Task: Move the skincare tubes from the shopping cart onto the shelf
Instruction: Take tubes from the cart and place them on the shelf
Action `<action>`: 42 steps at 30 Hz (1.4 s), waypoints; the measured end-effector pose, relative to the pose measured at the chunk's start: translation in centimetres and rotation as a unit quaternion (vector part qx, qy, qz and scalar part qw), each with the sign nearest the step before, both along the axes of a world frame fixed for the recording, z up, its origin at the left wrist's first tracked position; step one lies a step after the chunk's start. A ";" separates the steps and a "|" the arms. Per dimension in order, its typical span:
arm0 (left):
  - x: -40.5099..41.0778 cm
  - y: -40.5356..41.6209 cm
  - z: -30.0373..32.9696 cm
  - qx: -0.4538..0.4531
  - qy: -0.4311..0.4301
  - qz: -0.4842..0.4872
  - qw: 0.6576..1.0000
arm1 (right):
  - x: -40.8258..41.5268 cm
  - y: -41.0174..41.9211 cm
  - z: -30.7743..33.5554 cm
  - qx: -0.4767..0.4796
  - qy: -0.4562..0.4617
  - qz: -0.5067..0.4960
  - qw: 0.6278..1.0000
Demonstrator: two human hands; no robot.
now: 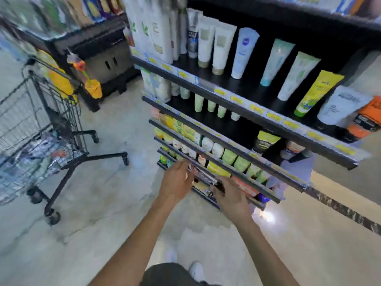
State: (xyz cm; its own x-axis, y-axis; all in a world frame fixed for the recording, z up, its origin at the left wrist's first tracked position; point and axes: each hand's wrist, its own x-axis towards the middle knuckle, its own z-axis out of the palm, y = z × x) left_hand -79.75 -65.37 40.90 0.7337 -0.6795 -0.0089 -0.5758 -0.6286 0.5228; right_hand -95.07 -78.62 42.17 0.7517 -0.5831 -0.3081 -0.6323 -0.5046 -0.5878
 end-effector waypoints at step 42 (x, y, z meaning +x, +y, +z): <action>35.6 50.4 -1.7 0.053 0.027 0.490 0.870 | 55.7 38.7 -2.7 -0.011 -0.006 0.493 0.870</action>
State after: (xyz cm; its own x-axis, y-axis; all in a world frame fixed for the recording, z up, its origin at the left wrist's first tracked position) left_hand -44.13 -14.93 39.18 0.9564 0.2788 -0.0866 0.2877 -0.8498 0.4416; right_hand -39.40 -39.87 39.48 0.8928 0.3422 -0.2929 0.1218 -0.8095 -0.5743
